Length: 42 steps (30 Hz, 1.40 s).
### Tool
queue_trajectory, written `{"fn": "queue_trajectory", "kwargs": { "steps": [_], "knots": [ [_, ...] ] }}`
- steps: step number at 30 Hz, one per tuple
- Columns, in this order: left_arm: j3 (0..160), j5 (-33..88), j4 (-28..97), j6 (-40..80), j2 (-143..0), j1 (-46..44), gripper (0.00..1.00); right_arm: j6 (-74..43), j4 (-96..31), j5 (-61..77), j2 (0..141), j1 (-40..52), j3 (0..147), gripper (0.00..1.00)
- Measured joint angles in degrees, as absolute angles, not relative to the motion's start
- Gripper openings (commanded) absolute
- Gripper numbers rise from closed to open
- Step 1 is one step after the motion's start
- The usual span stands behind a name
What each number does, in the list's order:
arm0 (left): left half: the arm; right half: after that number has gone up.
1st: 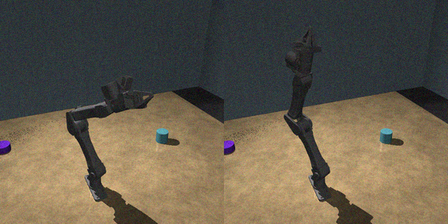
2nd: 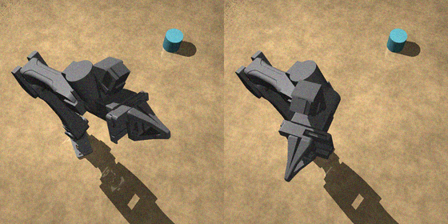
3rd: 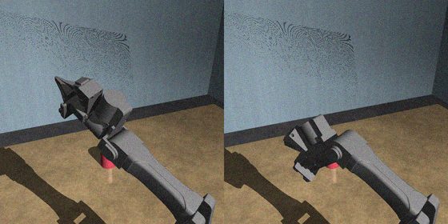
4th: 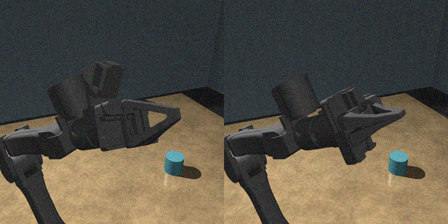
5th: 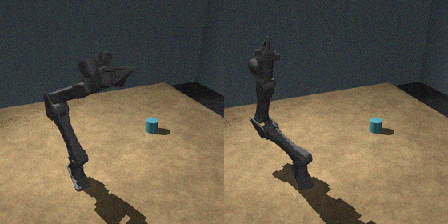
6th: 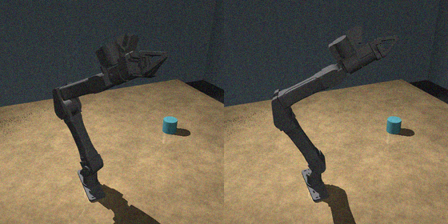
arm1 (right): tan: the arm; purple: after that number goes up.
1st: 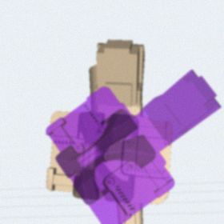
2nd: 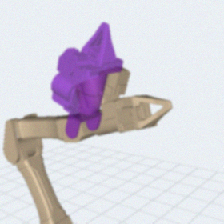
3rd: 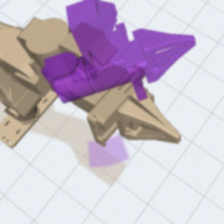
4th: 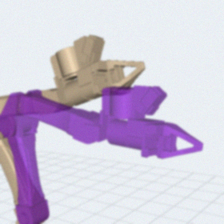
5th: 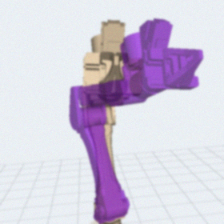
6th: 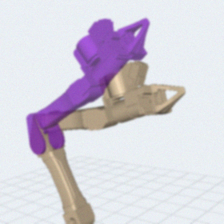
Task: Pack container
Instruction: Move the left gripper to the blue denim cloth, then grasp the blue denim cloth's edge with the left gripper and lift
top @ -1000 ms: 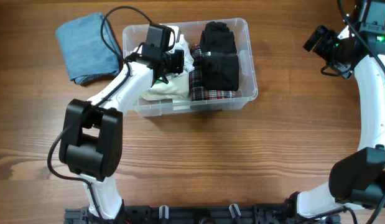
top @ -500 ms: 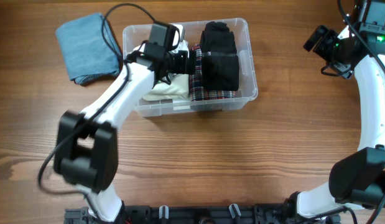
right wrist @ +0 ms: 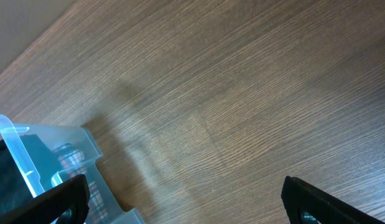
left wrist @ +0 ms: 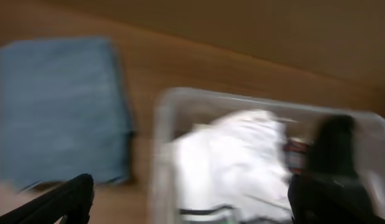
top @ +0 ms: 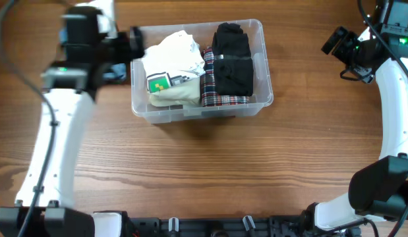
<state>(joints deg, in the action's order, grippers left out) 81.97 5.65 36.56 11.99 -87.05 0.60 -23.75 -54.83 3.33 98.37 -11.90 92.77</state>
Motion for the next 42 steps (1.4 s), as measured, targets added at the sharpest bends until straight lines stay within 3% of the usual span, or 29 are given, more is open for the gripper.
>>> {"fn": "queue_trajectory", "kwargs": {
  "steps": [8,13,31,42],
  "knots": [
    [82.04,14.61,33.63,15.88,-96.99,20.53,1.00,-23.75,-54.81,3.33,98.37,-11.90,92.77,1.00],
    [82.04,20.18,29.93,16.34,-106.26,27.11,1.00,-23.75,-54.81,3.33,98.37,-11.90,92.77,1.00],
    [82.04,26.65,15.11,16.69,-122.78,29.69,1.00,-23.75,-54.83,3.33,98.37,-11.90,92.77,1.00],
    [82.04,26.94,8.43,16.69,-125.21,27.27,1.00,-23.75,-54.81,3.33,98.37,-11.90,92.77,1.00]
  ]
}}
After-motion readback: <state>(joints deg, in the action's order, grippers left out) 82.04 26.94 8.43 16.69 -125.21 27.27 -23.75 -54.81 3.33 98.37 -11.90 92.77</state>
